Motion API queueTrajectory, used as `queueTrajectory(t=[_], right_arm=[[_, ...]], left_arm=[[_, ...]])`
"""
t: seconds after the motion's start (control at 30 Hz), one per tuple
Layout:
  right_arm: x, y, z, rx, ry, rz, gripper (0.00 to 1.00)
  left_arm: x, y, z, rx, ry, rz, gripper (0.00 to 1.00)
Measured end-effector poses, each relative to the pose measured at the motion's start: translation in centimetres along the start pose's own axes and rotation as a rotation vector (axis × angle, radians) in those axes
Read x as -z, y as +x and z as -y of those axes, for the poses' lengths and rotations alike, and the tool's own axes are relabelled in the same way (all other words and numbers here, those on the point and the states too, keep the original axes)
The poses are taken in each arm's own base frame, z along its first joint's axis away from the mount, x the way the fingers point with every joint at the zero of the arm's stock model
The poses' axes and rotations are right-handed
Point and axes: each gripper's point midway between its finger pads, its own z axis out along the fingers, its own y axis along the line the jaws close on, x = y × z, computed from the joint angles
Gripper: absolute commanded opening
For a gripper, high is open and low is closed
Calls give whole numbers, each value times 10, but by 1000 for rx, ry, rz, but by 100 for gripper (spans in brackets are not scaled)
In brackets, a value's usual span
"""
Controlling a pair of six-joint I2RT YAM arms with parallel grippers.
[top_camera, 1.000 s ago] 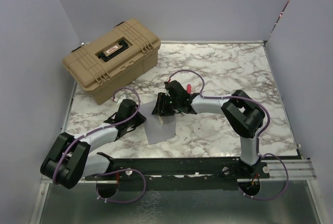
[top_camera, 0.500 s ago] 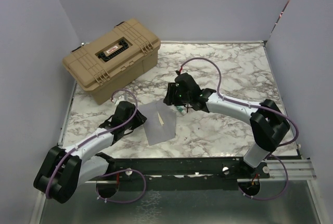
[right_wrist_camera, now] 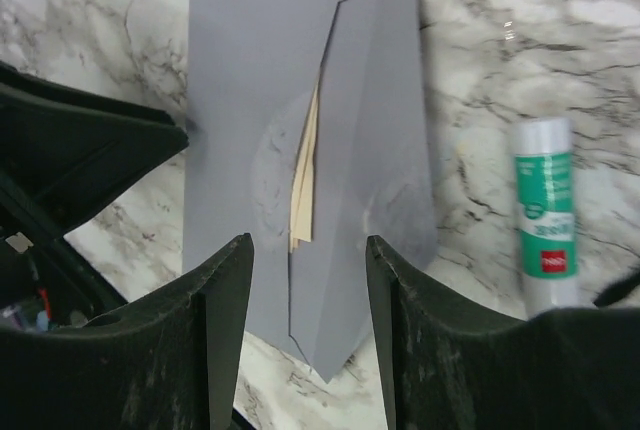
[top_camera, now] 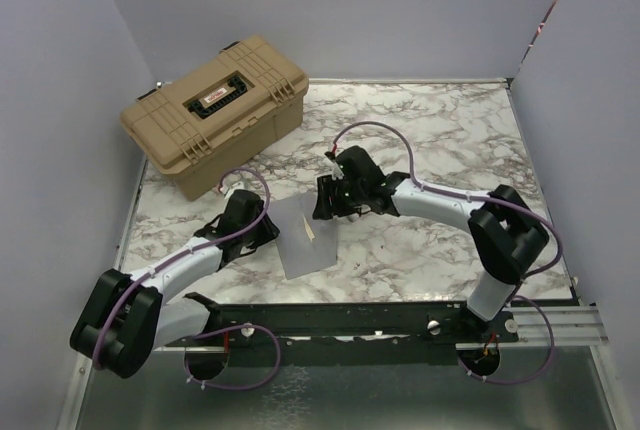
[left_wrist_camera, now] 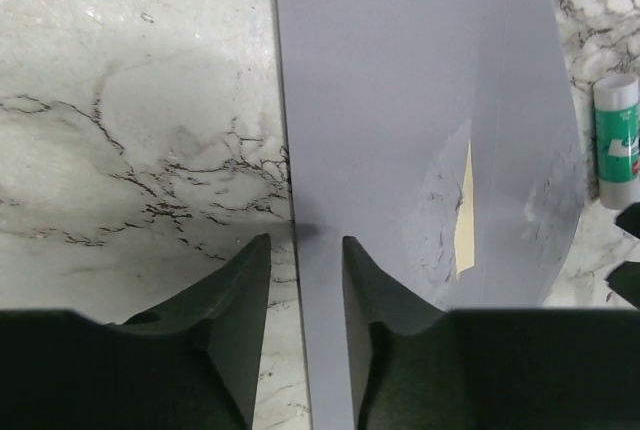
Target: Place the letter into the envelope and seal it
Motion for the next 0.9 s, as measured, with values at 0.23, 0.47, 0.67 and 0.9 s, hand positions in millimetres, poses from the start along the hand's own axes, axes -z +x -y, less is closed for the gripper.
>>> queueTrajectory(t=[0.23, 0.47, 0.67, 0.9], right_arm=[[-31, 28, -5, -62, -81, -124, 52], [-42, 42, -16, -106, -141, -184, 52], [-44, 51, -30, -127, -177, -212, 52], [-43, 46, -24, -155, -113, -184, 52]], left_arm=[[1, 11, 5, -20, 38, -56, 27], [1, 20, 11, -41, 80, -107, 22], [-1, 24, 17, -45, 111, -137, 21], [1, 24, 18, -41, 112, -136, 24]])
